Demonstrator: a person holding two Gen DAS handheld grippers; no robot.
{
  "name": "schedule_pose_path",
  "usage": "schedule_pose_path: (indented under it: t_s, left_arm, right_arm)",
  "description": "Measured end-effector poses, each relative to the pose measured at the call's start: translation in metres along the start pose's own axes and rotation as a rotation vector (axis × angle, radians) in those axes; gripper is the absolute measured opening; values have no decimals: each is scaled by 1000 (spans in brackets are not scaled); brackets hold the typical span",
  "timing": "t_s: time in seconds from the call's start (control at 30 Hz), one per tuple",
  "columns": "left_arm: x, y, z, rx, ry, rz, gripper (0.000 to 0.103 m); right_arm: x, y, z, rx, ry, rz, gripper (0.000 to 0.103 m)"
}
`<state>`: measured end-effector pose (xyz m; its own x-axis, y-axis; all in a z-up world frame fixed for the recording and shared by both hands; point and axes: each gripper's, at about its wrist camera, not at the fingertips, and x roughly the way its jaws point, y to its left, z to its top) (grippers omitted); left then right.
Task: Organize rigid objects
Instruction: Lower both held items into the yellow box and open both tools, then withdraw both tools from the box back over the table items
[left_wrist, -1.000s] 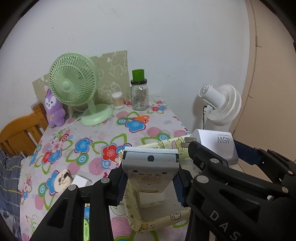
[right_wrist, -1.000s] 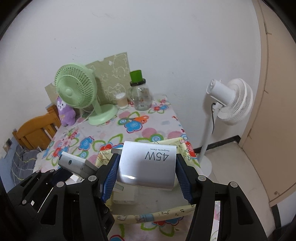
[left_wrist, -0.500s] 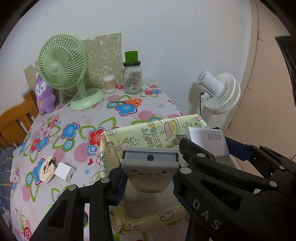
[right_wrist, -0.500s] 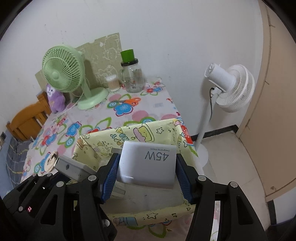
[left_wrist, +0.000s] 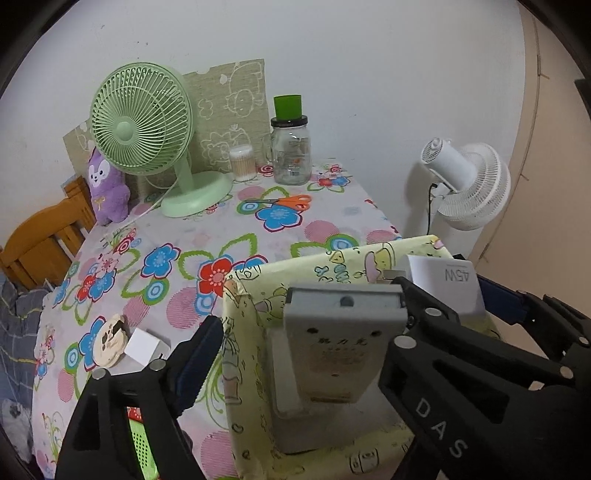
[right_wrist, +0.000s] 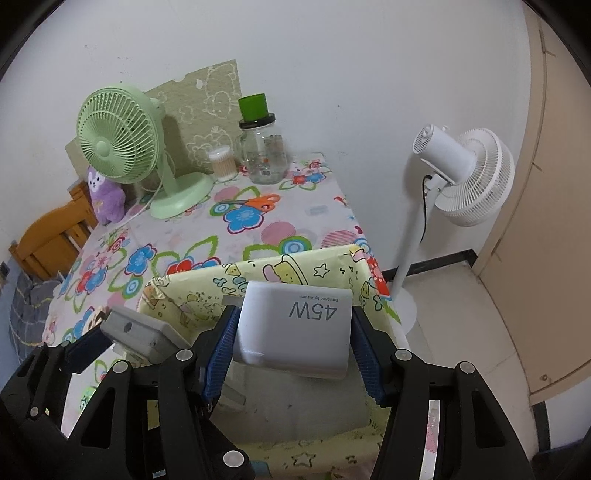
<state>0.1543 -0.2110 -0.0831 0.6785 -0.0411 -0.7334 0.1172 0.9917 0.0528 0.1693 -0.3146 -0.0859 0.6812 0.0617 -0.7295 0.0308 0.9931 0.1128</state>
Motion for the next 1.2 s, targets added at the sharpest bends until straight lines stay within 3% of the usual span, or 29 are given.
schedule_pose_path:
  t_s: [0.4, 0.57, 1.2]
  left_arm:
    - [15, 1, 9, 12, 4, 11, 92]
    - [16, -1, 11, 13, -1, 0, 92]
    - [-2, 5, 3, 39, -13, -19, 97]
  right_arm:
    - [15, -3, 8, 7, -6, -19, 62]
    - [14, -1, 11, -14, -28, -43, 75]
    - [-2, 9, 1, 4, -33, -27, 91]
